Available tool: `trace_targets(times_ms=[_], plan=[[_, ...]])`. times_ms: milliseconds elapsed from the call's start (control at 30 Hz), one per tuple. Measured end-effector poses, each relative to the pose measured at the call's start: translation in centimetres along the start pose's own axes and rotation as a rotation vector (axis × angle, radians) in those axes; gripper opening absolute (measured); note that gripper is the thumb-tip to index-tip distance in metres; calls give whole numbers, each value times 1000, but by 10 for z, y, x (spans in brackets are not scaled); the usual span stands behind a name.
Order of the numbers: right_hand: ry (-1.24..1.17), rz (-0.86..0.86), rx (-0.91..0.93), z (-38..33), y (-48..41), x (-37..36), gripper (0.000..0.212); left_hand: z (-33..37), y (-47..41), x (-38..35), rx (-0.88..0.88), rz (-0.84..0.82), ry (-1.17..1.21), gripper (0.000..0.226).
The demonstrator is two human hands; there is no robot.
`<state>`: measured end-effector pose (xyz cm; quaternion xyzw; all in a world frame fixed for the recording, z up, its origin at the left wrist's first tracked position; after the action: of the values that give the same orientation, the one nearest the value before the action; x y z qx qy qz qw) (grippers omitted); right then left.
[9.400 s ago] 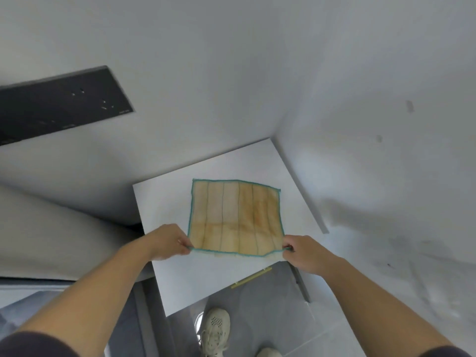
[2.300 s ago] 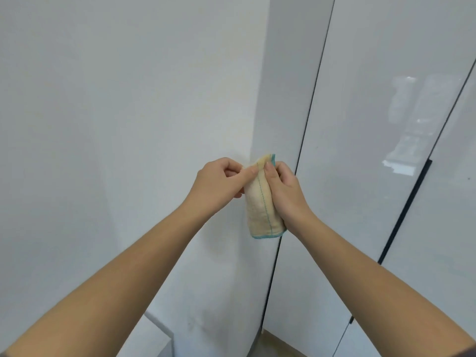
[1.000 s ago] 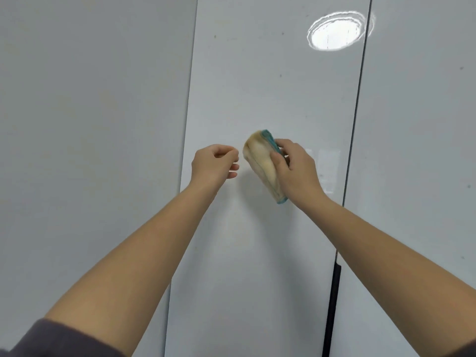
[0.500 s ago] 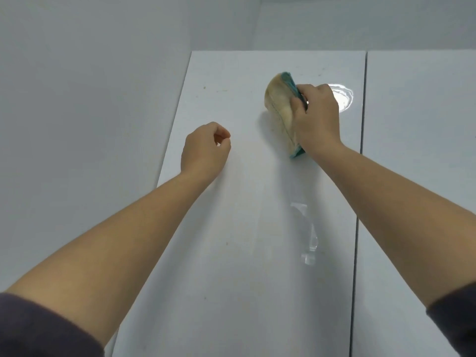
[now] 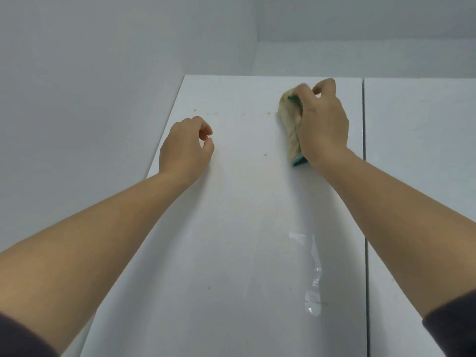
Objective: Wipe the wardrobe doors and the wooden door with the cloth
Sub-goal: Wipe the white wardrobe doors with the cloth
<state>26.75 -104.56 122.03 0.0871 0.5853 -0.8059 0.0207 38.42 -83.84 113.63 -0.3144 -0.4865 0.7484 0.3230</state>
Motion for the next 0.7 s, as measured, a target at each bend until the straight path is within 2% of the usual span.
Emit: trace_targets(times_ms=[100, 200, 333, 467, 700], plan=[[124, -45, 59, -10, 4, -6, 28, -1, -11, 2, -46, 17, -38, 15], [235, -20, 133, -23, 14, -8, 26, -7, -19, 6, -66, 31, -96, 16], [369, -85, 133, -20, 21, -19, 46, -14, -28, 7, -77, 30, -206, 21], [322, -76, 133, -13, 12, -23, 49, -15, -35, 7, -148, 44, -304, 27], [323, -100, -36, 22, -23, -17, 53, -5, -54, -2, -429, 86, -625, 40]])
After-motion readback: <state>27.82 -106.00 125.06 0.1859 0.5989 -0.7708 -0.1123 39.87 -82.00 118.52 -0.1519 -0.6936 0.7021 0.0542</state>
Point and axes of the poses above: each hand's wrist, its own y-axis away from the middle knuckle, its own x-axis out of the back of the hand, z = x × y, the point moved 9 cm from there along -y, towards the middle knuckle, and after that the axes turned 7 degrees about x, right-handed, at the moved point
